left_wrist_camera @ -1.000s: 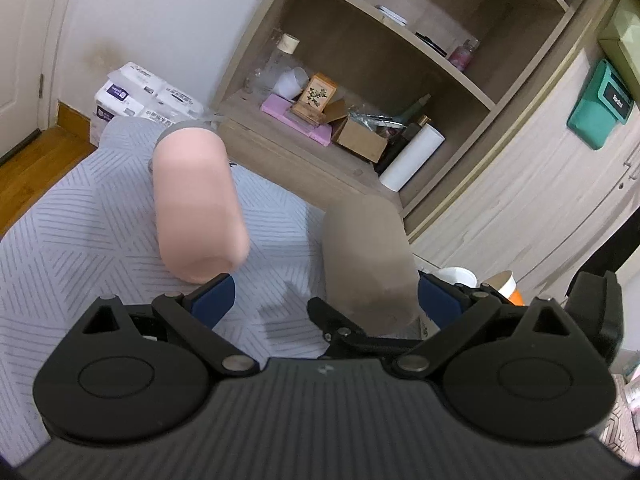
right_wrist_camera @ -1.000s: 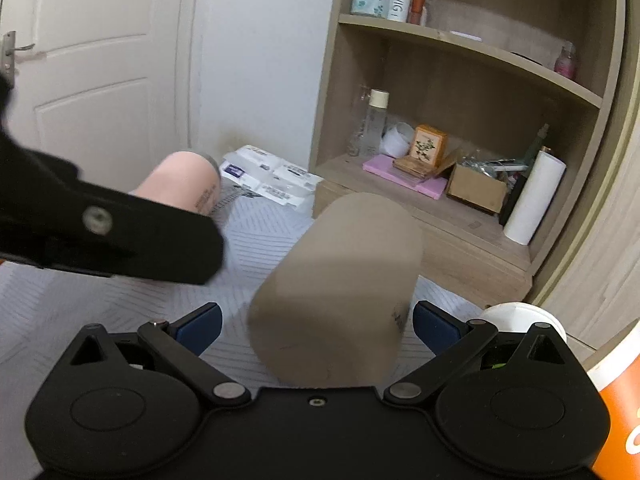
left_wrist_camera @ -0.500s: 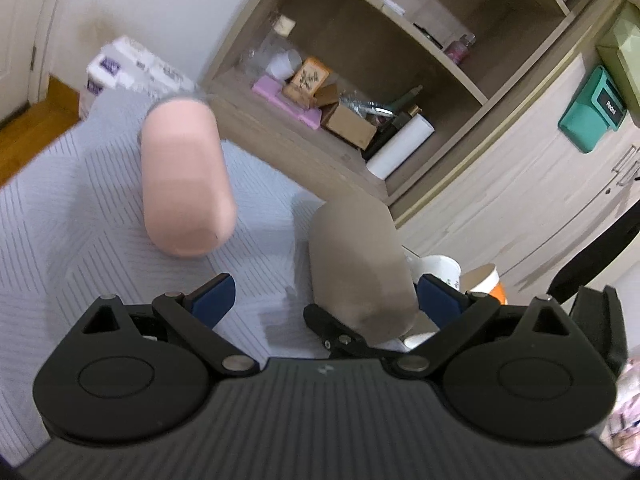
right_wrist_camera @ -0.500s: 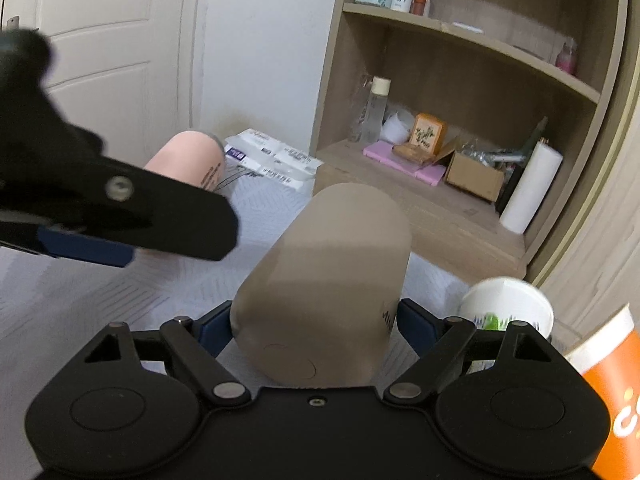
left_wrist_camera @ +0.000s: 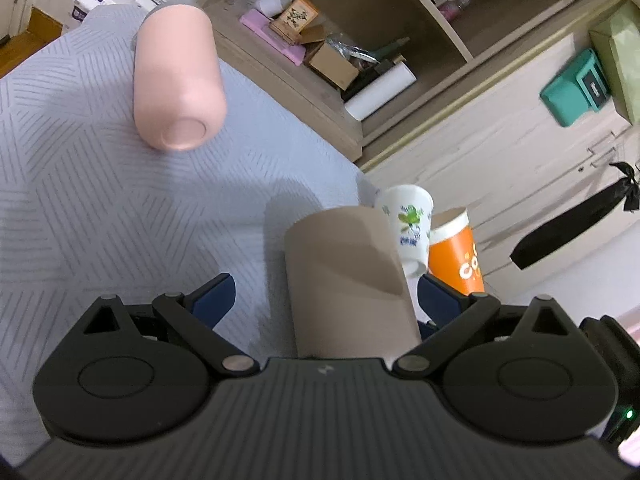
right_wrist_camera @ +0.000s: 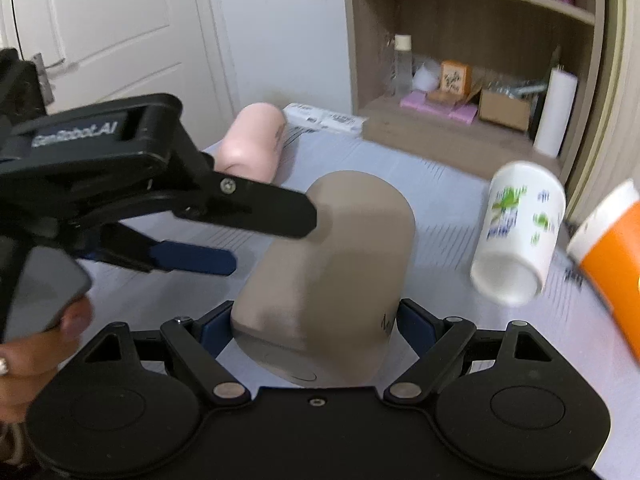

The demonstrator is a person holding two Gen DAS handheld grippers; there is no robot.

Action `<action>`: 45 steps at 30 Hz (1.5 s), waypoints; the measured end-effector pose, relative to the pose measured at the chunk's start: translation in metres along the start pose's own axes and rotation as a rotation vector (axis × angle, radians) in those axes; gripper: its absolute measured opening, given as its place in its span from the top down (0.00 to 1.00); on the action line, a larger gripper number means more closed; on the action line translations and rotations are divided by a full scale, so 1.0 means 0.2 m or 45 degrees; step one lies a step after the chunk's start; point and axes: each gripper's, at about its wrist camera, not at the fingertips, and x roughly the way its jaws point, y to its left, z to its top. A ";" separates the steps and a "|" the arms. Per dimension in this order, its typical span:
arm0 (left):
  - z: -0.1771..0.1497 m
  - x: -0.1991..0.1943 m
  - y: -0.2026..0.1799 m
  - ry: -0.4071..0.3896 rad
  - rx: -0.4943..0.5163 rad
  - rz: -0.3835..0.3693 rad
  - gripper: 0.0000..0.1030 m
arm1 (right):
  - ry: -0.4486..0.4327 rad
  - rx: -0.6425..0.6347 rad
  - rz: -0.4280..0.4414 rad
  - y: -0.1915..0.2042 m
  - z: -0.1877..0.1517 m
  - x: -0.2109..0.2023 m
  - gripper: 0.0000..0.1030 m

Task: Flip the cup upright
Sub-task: 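Close the right gripper on the taupe tumbler's closed end, then rotate the right gripper to tip the taupe tumbler upright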

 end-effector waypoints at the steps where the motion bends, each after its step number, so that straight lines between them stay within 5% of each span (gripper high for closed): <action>1: -0.01 -0.01 0.00 0.010 -0.003 -0.006 0.06 | 0.007 0.027 0.022 -0.01 -0.01 -0.01 0.14; 13: -0.09 0.01 -0.01 0.099 -0.032 -0.039 0.14 | 0.089 0.184 0.171 -0.05 -0.11 -0.06 0.14; 19: -0.10 0.01 -0.01 0.109 -0.045 -0.094 0.25 | 0.134 0.186 0.222 -0.10 -0.08 -0.04 0.12; 28: -0.08 0.03 -0.01 0.149 -0.074 -0.124 0.30 | 0.149 0.279 0.289 -0.19 0.02 0.00 0.08; 31: -0.08 0.04 -0.01 0.163 -0.074 -0.124 0.31 | 0.170 0.306 0.272 -0.19 0.03 0.02 0.15; 45: -0.20 -0.12 -0.17 0.049 0.230 -0.114 0.34 | -0.010 0.104 0.168 -0.04 -0.10 -0.15 0.18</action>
